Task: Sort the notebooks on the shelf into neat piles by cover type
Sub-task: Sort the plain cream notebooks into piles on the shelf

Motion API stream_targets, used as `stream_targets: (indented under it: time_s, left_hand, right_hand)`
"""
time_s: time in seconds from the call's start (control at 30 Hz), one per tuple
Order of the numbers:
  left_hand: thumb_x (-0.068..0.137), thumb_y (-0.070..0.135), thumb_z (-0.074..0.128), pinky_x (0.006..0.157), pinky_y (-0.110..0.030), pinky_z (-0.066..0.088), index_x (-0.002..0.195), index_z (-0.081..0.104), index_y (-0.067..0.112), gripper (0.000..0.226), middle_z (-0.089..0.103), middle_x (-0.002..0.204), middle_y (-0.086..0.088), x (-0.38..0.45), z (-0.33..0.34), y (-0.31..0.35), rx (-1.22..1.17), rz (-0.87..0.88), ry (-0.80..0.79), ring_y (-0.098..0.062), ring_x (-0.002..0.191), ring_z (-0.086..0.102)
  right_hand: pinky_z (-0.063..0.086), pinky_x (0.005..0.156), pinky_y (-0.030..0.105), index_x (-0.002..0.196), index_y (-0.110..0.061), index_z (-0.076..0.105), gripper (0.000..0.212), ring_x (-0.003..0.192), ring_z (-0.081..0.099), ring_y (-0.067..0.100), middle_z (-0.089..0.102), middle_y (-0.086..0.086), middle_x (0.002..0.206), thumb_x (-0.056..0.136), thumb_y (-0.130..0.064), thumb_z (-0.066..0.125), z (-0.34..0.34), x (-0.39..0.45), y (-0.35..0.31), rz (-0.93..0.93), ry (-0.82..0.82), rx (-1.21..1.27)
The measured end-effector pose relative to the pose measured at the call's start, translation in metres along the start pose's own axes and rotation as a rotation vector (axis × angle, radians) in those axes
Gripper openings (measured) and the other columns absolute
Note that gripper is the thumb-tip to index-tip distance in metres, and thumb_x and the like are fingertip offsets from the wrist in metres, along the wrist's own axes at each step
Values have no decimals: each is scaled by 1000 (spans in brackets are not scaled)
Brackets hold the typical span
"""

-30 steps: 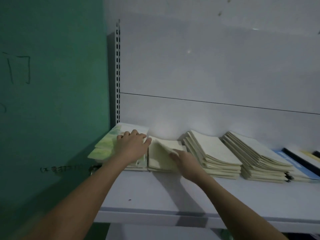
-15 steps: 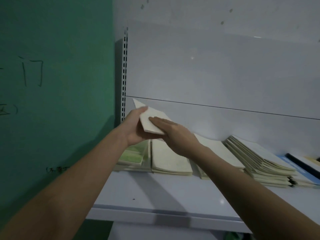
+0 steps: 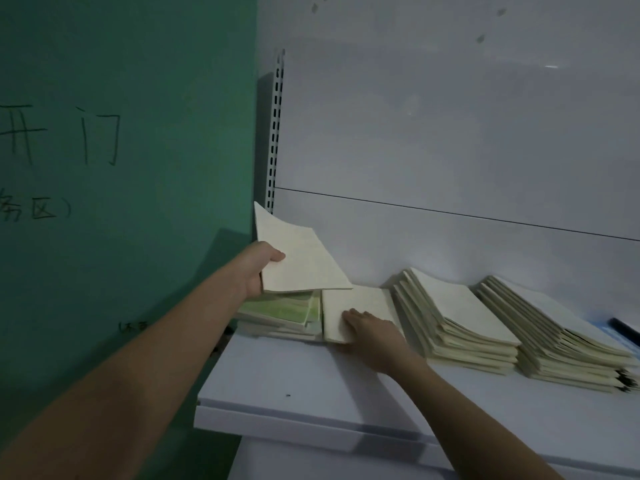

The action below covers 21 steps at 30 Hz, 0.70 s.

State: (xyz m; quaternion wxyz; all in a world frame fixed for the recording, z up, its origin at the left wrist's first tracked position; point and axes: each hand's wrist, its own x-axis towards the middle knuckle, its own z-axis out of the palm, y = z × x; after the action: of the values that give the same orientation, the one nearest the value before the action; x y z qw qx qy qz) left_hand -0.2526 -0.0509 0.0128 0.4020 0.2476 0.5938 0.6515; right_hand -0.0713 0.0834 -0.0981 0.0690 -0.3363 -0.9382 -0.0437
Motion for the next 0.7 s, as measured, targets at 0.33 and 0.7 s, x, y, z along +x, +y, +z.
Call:
stream_targets:
  time_s: [0.33,0.7]
  left_hand:
    - [98,-2,41,63,-39,50,119,50,5,24,64,96,-11,6,5,0,49,-7,20,-26,82,62]
    - [98,-1,43,63,-40,52,139,40,19,46,59,121,-14,-2,52,-8,81,15,-46,-27,88,60]
  right_hand:
    - [44,75,34,125,-21,61,32,100,62,30,66,9,111,99,-32,46,-33,-15,18,99,107,333]
    - [49,76,38,119,-18,62,27,88,61,34,65,9,96,100,-24,43,-103,-11,22,202,517,595]
